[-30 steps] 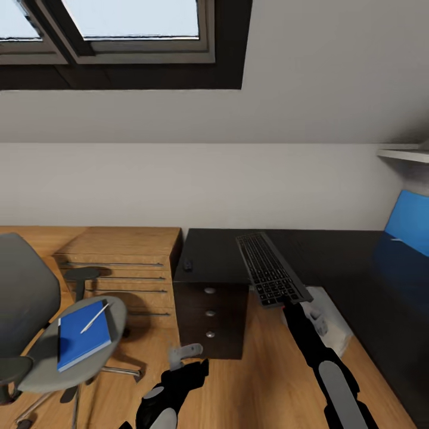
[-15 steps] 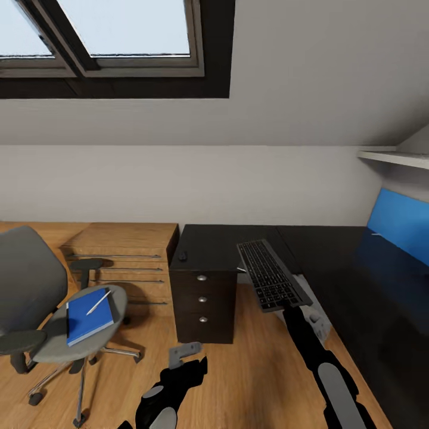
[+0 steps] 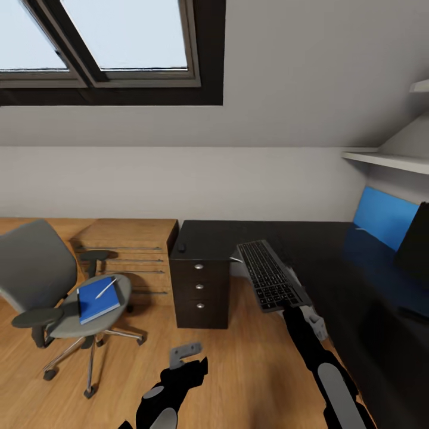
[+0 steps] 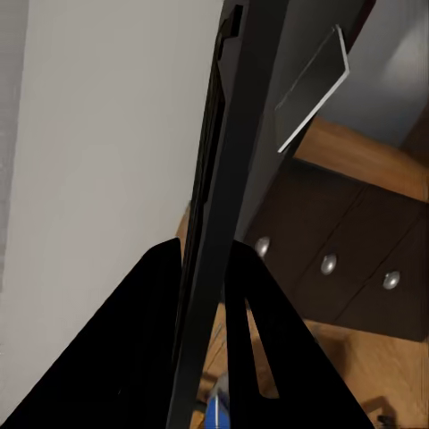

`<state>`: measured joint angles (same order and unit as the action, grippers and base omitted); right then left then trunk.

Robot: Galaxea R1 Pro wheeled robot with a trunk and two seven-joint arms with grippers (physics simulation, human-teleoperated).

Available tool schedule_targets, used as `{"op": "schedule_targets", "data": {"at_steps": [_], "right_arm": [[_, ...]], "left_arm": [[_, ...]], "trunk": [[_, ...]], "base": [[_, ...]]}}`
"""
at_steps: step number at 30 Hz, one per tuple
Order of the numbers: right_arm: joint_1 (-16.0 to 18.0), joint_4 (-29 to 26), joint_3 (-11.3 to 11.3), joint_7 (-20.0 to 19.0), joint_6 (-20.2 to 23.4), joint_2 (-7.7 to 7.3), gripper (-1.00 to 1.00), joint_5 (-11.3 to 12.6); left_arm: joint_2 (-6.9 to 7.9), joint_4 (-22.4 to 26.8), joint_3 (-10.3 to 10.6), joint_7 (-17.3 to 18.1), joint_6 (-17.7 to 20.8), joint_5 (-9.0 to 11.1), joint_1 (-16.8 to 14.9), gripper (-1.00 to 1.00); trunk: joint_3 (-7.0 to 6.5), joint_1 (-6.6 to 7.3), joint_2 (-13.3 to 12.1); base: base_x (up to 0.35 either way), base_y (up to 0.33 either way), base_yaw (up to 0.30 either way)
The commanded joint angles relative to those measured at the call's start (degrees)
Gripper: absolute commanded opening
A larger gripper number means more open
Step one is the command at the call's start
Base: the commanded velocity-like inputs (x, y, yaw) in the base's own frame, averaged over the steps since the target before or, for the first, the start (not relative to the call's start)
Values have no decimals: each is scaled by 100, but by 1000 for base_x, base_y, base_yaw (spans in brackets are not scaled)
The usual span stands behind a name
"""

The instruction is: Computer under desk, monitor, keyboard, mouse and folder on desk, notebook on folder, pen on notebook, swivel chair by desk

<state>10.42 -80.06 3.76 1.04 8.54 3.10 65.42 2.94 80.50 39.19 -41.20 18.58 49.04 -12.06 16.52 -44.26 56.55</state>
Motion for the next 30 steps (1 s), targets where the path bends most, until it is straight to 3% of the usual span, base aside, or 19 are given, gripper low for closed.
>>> {"op": "schedule_targets", "data": {"at_steps": [1, 4, 6, 27, 29, 30], "right_arm": [[4, -5, 14, 2, 36, 9, -100, 59], [4, -28, 126, -24, 35, -5, -100, 109], [4, -19, 188, -25, 35, 1, -100, 294], [4, 8, 207, -28, 35, -10, -100, 322], [4, 133, 229, -23, 39, -13, -100, 322], [7, 621, 398, -32, 56, -112, -100, 332]], "left_arm": [[5, 10, 15, -44, 14, 27, -7, 100], [5, 10, 18, -46, 14, 26, -7, 100], [-1, 5, 18, -46, 14, 26, -7, 100], [-4, -7, 44, -38, 14, 44, -7, 100], [-4, -5, 42, -37, 14, 44, -7, 100], [-4, -5, 37, -37, 14, 43, -7, 100]], "trunk": [[-11, 25, -36], [-65, 91, -156], [-101, 135, -236], [-478, 596, -1078], [-514, 640, -1159], [-532, 662, -1199]], "base": [[-300, -223, 0], [-288, -240, 0], [-286, -243, 0], [-284, -245, 0], [-280, -248, 0], [-280, -248, 0]]}}
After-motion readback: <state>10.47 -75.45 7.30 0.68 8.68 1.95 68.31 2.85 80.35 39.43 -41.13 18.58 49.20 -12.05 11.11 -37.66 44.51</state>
